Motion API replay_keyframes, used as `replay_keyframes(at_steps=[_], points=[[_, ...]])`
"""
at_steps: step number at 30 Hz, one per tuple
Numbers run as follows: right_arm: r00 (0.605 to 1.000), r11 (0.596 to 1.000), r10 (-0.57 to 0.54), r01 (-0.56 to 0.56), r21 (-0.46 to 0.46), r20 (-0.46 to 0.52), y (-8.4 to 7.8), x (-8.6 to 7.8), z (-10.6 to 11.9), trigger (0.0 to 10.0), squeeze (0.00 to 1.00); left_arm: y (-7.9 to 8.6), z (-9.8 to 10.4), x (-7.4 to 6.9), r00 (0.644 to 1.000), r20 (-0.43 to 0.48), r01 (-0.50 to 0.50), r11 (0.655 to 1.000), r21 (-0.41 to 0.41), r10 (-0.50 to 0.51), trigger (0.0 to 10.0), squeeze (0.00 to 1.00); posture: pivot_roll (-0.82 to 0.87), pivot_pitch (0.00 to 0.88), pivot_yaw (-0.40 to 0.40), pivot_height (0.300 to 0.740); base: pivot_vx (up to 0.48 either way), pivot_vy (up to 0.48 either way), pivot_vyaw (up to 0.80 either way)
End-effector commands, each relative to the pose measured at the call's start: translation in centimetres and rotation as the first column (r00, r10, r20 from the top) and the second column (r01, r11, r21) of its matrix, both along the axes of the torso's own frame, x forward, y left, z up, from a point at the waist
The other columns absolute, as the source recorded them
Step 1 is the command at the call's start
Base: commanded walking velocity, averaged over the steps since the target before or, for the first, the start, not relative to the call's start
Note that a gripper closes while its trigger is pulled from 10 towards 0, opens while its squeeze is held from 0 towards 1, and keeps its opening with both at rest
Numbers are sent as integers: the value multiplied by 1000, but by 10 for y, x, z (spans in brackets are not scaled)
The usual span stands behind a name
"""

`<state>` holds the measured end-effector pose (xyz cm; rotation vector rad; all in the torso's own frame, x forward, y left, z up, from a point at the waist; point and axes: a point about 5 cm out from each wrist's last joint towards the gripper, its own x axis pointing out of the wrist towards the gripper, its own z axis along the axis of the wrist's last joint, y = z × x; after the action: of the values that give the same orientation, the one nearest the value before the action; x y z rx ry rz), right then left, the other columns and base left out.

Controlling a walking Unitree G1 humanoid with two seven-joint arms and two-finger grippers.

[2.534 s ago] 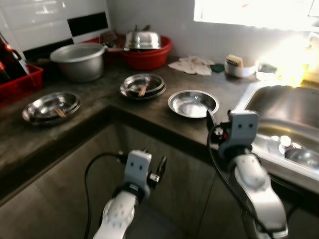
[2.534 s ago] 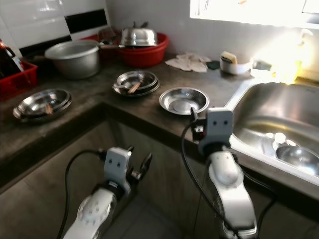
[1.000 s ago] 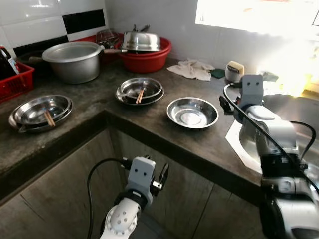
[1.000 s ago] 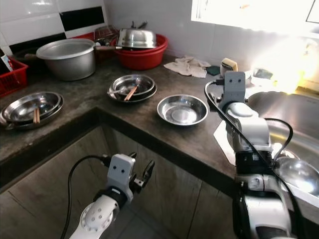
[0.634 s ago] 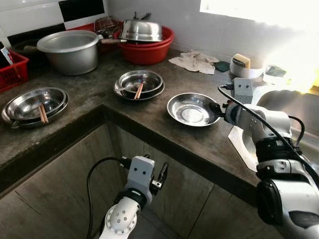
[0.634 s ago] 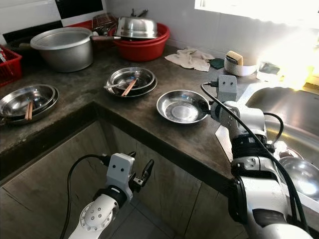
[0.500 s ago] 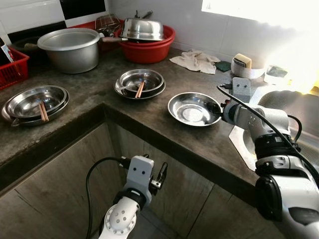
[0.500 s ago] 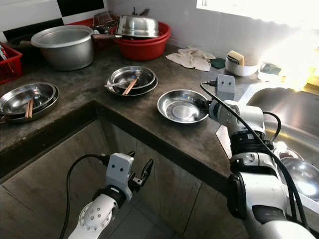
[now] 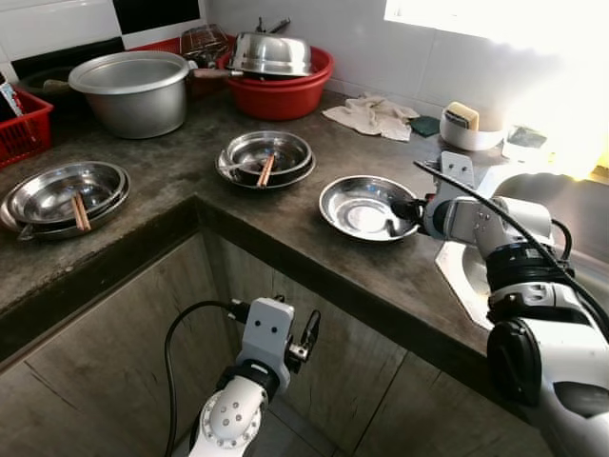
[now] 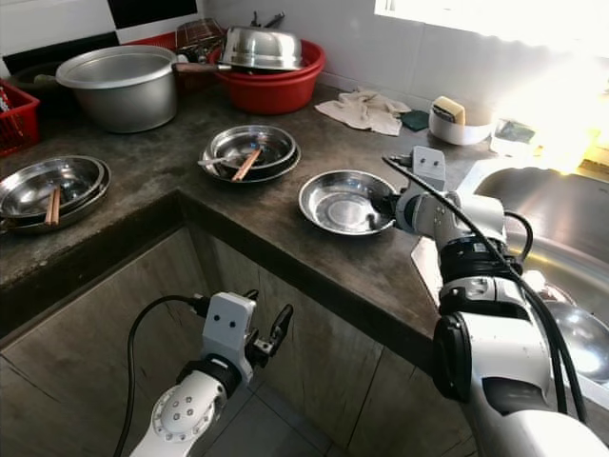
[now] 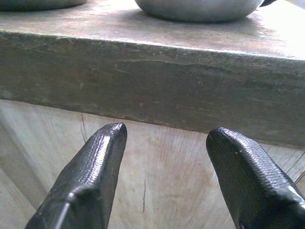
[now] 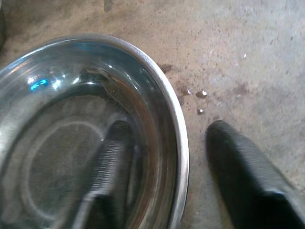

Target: Kitchen organization

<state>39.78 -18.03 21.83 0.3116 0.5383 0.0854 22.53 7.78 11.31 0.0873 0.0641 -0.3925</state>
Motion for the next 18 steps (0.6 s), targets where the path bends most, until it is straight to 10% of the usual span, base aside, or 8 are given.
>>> replay_keyframes(at_steps=[1,18], points=[[998,999,30,-27,47,-53,11,0,-6,0,0,-2,1,0,1000,0,1,1000,-3,-1,10000,0,121,70,-67,740,0,0,0],[1000,991,16,-18,129,15,23,4,1,0,0,-2,0,0,1000,-1,-10,1000,-2,10,10000,0,130,51,-79,740,0,0,0]])
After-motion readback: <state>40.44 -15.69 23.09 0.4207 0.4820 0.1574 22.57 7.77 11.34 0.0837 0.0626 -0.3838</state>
